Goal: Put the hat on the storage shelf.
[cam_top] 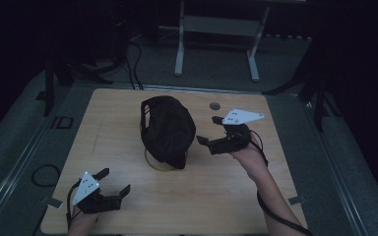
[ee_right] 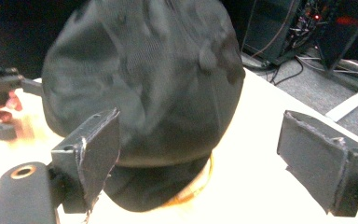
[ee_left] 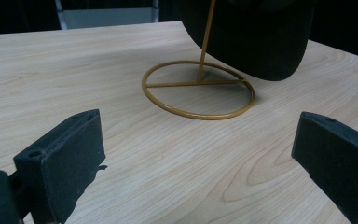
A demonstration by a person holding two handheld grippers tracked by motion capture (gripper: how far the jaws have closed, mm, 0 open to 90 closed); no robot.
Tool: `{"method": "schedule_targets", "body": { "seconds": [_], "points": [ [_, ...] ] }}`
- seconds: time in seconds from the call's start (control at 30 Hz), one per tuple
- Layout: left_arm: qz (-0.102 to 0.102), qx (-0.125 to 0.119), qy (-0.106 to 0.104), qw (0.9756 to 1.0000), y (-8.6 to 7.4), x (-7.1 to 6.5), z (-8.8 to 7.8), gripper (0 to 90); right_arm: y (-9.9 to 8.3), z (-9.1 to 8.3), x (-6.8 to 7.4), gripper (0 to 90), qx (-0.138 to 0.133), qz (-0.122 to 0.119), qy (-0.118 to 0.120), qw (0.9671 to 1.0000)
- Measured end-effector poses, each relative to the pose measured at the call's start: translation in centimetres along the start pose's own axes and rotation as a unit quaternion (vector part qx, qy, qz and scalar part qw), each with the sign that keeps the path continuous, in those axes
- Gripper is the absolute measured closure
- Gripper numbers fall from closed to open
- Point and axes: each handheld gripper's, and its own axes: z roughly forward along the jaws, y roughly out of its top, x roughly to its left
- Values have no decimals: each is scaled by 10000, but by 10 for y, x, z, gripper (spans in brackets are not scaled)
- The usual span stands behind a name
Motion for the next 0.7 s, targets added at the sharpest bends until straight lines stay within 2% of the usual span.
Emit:
{"method": "schedule_targets", "body": {
  "seconds": [0.13, 0.27, 0.7],
  "points": [
    [15, 3, -7, 10000, 0, -1, 0, 29, -12, -3, -2, 131, 24, 47, -34, 10000],
    [3, -4, -3, 10000, 0, 0, 0, 29, -33, -8, -6, 131, 38, 165, -97, 9998],
    [19, 4, -57, 10000, 0, -2, 0, 29, -73, -11, -8, 135, 201, 401, -123, 9989]
  ]
}}
